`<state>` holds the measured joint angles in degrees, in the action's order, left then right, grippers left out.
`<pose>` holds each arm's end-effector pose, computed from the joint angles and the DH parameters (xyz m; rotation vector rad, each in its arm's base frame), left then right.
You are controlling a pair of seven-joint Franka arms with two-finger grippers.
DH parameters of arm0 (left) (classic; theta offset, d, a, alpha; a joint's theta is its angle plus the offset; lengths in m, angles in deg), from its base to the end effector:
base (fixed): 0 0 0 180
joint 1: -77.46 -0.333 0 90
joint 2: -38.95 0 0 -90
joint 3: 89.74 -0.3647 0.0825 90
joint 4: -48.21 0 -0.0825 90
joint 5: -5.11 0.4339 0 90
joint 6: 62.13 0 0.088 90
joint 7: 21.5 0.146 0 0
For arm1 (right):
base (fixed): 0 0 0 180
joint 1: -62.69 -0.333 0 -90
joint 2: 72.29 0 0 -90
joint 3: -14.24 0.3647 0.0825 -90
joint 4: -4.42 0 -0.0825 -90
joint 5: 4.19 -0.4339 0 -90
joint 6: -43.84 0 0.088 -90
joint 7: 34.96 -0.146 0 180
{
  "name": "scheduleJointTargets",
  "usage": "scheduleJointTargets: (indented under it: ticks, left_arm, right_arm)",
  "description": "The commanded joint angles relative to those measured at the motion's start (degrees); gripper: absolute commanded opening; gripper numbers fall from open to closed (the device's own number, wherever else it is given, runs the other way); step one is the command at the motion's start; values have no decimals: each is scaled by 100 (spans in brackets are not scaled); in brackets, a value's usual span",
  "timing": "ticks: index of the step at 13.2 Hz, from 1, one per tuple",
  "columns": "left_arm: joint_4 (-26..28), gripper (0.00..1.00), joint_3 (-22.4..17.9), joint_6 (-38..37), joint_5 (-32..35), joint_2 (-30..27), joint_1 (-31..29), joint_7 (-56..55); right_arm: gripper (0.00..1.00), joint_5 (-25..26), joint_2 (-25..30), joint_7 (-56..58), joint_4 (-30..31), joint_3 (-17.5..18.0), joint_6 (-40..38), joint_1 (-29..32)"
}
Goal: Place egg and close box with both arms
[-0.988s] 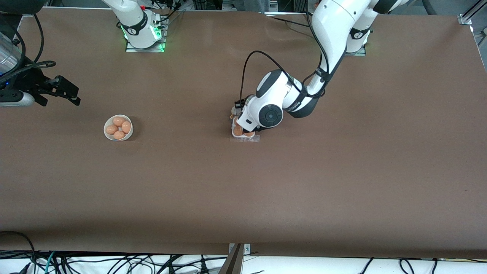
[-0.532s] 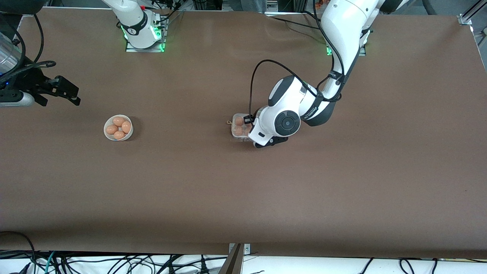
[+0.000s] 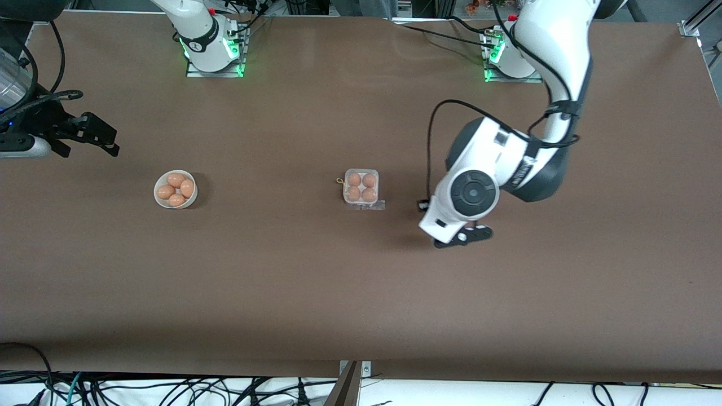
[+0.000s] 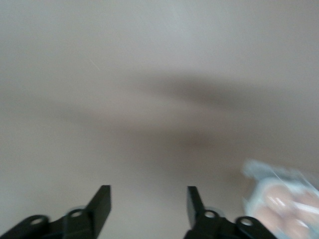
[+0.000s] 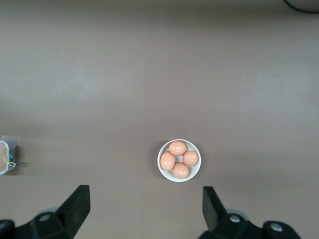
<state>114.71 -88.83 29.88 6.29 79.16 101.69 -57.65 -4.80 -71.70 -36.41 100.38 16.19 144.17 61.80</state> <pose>0.7139 -0.3284 0.3490 -2.9716 -0.2850 0.3238 0.6179 0.0321 0.6022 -3.1251 -0.0357 -0.1347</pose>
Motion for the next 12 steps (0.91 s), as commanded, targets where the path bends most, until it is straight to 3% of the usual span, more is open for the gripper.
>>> scheduleJointTargets:
  ticks: [1,4,9,12]
  left_arm:
    - [-409,92,-38,-140,663,-4,-189,536]
    - [-463,99,-47,-131,717,-39,-663,1160]
    - [-559,100,-126,-122,717,-408,-1332,1961]
    - [-227,100,-214,-105,743,-890,-1543,2742]
  right_arm:
    - [100,-27,47,84,19,-1,13,19]
    - [100,-27,47,84,19,-1,4,19]
    - [100,-27,47,84,19,7,4,19]
    - [100,-27,47,84,19,7,4,19]
